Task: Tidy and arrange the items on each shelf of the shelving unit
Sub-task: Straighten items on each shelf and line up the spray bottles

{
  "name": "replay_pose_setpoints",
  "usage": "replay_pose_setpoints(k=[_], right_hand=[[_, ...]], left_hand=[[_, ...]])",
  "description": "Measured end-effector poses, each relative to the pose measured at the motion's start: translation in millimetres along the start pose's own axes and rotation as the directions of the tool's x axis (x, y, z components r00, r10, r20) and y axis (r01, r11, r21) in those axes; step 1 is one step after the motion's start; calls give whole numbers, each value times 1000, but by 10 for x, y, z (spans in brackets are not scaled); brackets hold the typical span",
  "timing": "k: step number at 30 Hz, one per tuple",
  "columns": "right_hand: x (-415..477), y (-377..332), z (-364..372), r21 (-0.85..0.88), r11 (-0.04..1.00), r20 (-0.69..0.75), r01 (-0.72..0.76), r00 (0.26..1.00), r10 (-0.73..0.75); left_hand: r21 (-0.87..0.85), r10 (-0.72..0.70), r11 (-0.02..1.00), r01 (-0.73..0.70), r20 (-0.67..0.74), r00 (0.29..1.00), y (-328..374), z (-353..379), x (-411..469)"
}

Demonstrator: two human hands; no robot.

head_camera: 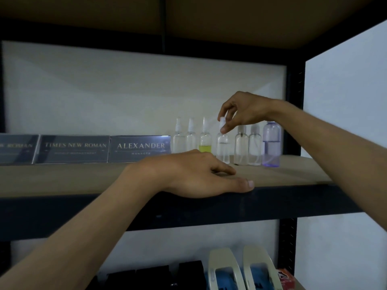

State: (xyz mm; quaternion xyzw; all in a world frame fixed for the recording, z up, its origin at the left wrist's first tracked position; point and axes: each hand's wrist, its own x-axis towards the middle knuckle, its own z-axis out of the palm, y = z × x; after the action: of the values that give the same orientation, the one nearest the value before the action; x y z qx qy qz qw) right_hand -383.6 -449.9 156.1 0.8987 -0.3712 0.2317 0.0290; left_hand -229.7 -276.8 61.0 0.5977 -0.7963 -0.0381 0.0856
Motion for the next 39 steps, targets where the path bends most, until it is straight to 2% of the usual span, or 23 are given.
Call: replay_pose_setpoints(k=[15,22,39], right_hand=[[113,25,54,-26,1000,4,15,1000,-15],[186,48,77,-118,993,-34,-10,999,6],[307,62,116,-132,991,-5,-22,1000,22]], left_hand=[[-20,-26,999,26,-12,1000,33,27,-30],[-26,-22,999,22,-14,1000,28,30,-29],[-37,-11,999,11,-15,1000,26,28,-36]])
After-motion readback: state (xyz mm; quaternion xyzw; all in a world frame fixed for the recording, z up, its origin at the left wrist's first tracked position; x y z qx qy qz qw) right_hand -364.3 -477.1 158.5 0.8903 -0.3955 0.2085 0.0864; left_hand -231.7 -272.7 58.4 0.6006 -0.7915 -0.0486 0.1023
